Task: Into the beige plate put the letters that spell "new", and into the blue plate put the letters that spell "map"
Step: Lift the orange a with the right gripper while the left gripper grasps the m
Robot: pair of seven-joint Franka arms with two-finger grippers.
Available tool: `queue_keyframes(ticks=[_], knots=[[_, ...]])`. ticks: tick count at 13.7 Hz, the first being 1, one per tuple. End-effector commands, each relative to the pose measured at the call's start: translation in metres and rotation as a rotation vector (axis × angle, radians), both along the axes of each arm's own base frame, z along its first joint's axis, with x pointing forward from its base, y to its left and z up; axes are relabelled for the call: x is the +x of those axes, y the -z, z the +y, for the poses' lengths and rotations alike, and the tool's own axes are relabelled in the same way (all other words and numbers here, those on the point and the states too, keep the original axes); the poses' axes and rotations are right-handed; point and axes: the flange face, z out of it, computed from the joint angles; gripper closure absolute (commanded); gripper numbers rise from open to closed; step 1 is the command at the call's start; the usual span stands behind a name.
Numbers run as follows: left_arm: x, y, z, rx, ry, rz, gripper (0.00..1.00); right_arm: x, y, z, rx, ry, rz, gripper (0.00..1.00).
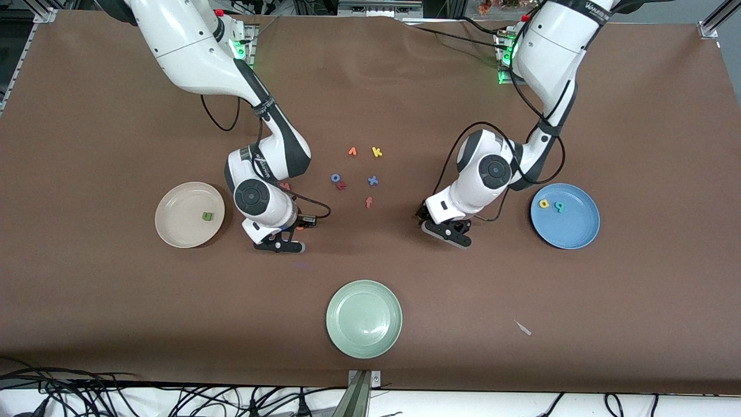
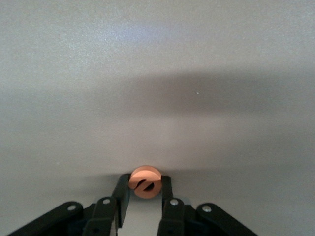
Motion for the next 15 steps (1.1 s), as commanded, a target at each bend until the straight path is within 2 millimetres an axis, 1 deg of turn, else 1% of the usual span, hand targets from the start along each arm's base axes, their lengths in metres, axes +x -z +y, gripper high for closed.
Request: queue_keyframes(ticks=[1,2,5,6,7,8,10,11,12,13,15], knots=[[0.001,0.008,-0.008,0.020,0.032,-0.021,0.19,0.007,0.001,0.002,0.001,-0.017,-0.003,0.74],[0.005,0.009,0.000,0.039,0.034,-0.029,0.19,0.009,-0.005,0.002,-0.003,-0.018,0.010,0.74],[0.002,0.015,-0.002,0.077,0.088,-0.042,0.20,0.018,-0.025,-0.005,-0.019,-0.012,0.056,0.74],[0.002,0.015,-0.002,0.077,0.088,-0.042,0.21,0.023,-0.036,-0.016,-0.029,-0.004,0.058,0.74],[0.001,0.015,-0.003,0.077,0.089,-0.042,0.23,0.024,-0.043,-0.023,-0.042,-0.009,0.071,0.74],[0.001,0.015,-0.003,0.077,0.089,-0.042,0.30,0.022,-0.050,-0.031,-0.058,-0.018,0.099,0.74],[0.001,0.017,-0.002,0.081,0.090,-0.041,0.46,0.020,-0.061,-0.050,-0.088,-0.007,0.135,0.74],[0.001,0.017,-0.002,0.081,0.090,-0.041,0.54,0.016,-0.064,-0.061,-0.099,-0.003,0.144,0.74],[0.001,0.017,-0.002,0.081,0.090,-0.041,0.59,0.012,-0.068,-0.068,-0.104,-0.019,0.147,0.74],[0.001,0.017,-0.002,0.081,0.090,-0.041,0.63,0.010,-0.075,-0.081,-0.113,-0.037,0.140,0.74],[0.002,0.015,-0.003,0.080,0.090,-0.043,0.64,-0.002,-0.082,-0.110,-0.122,-0.092,0.146,0.74]])
